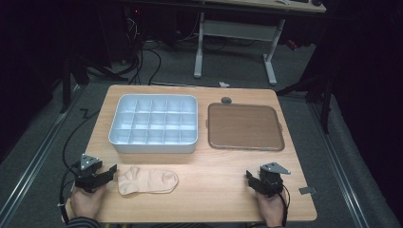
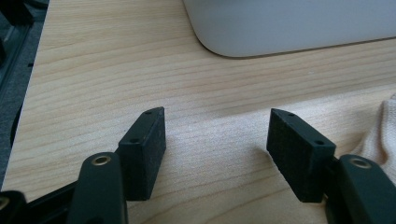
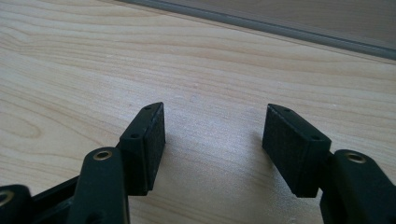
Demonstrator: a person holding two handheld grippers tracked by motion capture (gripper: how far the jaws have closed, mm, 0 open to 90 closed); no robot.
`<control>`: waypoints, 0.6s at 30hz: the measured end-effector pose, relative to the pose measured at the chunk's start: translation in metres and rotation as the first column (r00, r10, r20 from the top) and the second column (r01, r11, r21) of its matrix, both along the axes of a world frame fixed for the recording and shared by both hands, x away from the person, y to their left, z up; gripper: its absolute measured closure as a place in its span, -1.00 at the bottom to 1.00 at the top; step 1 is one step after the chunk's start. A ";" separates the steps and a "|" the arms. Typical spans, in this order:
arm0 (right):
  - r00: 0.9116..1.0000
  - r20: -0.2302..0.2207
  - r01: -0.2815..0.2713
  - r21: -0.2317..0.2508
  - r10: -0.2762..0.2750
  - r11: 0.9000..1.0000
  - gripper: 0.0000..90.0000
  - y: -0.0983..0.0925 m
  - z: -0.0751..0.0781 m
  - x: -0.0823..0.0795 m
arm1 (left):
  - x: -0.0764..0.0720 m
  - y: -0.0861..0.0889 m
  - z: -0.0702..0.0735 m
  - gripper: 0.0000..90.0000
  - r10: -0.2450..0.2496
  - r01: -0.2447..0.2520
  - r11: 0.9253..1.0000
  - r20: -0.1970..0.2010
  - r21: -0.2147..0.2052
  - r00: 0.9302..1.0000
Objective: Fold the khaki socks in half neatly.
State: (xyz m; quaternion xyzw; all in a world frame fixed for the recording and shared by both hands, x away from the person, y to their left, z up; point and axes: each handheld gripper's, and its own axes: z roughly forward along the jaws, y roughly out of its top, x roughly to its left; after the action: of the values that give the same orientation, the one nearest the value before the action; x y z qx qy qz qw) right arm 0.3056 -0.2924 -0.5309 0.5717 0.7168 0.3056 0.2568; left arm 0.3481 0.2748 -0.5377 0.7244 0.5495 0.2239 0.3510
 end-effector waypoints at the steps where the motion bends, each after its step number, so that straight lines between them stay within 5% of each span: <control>1: 1.000 0.000 0.000 0.000 0.000 1.000 -0.13 0.000 0.000 0.000 | 0.000 0.000 0.000 -0.15 0.000 0.000 1.000 0.000 0.000 1.000; 18: 1.000 -0.002 -0.030 0.003 0.030 1.000 -0.11 0.000 0.000 0.005 | -0.001 -0.003 0.000 -0.15 0.003 -0.003 1.000 0.003 0.031 1.000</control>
State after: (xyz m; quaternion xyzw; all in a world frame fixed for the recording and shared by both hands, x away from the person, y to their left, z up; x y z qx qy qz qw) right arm 0.3108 -0.2920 -0.5308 0.5614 0.7252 0.3099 0.2509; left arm 0.3476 0.2717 -0.5376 0.7284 0.5466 0.2341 0.3403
